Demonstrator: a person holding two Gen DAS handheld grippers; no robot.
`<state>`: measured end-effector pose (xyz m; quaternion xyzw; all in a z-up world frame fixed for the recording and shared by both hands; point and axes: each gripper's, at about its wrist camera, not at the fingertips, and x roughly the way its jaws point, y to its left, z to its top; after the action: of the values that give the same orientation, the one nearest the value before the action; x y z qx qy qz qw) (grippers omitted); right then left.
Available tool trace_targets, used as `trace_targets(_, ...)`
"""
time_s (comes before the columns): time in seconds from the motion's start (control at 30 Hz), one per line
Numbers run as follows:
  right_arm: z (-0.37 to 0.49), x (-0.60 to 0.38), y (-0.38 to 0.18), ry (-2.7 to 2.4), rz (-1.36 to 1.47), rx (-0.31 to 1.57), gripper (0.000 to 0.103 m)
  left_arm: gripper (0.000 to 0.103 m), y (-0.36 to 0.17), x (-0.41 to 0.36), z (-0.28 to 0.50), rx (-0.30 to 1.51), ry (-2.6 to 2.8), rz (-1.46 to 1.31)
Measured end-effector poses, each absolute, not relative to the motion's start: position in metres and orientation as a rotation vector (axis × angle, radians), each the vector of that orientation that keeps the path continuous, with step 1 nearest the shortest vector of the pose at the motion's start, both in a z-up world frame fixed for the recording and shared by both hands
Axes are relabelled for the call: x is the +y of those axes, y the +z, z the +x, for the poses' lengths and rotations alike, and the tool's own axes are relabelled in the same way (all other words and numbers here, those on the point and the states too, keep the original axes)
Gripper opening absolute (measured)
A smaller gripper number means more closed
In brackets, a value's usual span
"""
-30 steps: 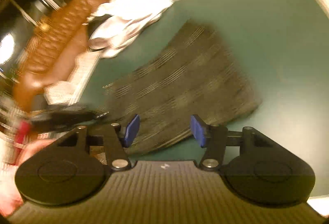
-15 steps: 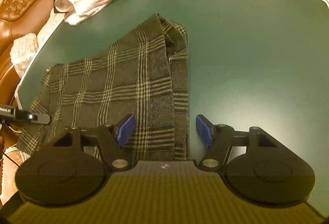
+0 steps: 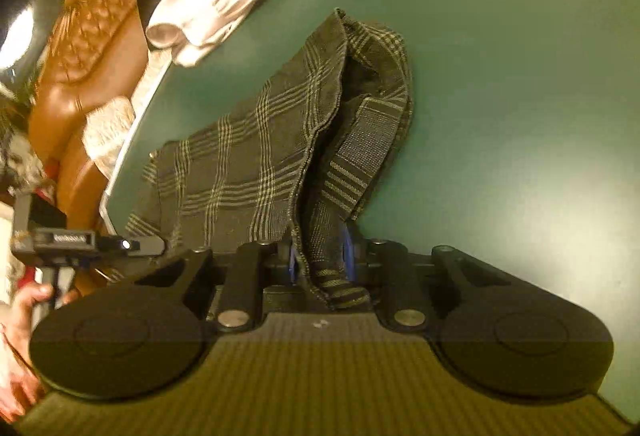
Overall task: Fold clothes
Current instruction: 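Lift the plaid shorts off the table with both tools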
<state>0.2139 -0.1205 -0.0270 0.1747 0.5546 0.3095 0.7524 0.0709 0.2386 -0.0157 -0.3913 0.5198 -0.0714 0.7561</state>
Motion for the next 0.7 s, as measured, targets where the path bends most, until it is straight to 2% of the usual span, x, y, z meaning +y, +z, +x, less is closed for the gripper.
trace_targets(0.2,0.220,-0.112,-0.002,0.728,0.423,1.180,0.020,0.018,0.007,0.238,0.054,1.056,-0.136,-0.836)
trace_targets(0.7,0.188,-0.048,0.073,0.823,0.250,1.056,0.018,0.018,0.085,0.238,-0.028,0.880,-0.011,-0.690)
